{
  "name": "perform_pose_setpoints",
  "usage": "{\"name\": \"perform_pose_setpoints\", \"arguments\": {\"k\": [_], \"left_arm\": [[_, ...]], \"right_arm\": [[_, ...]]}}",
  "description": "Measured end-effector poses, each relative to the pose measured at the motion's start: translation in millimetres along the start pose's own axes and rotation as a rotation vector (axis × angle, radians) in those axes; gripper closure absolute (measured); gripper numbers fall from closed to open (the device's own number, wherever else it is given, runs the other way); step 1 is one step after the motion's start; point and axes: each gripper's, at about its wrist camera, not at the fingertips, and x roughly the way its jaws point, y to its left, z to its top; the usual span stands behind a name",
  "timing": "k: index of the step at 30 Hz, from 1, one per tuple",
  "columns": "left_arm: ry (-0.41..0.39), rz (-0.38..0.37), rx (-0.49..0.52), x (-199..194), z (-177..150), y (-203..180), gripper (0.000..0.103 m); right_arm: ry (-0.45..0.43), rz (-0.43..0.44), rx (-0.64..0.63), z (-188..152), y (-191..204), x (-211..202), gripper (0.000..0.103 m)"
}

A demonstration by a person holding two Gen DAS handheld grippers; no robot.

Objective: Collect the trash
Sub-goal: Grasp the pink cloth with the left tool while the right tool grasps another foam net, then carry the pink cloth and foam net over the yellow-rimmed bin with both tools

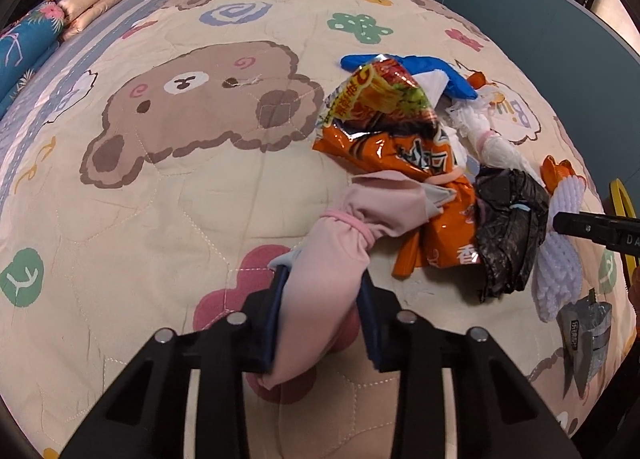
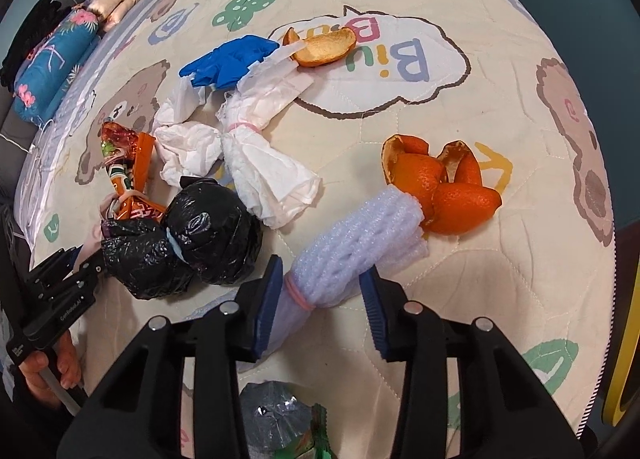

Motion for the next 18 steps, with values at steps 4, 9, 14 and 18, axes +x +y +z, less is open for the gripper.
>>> {"name": "perform_pose_setpoints", "arguments": {"k": [4,9,14,18], "left_arm": [[-0.007,-0.024,-0.005,-4,-2,0,0.083],[-0.010,-0.093,-0.041,-8,-5,5,0.083],[-0.025,-0.118,-0.067,-14,-7,8,0.083],[-0.043,-0.132,-0.073,-18,-8,9,0.083]], "right_arm": [[-0.004,0.048,0.039,0,-3,-5,0.086],[-0.009,0.096,0.041,-1,-4,-12,0.088],[-0.046,0.130,0.041,-1,-2,-29,0.090],[-0.087,0.132,0.032,-1,-1,-48,0.090]]}}
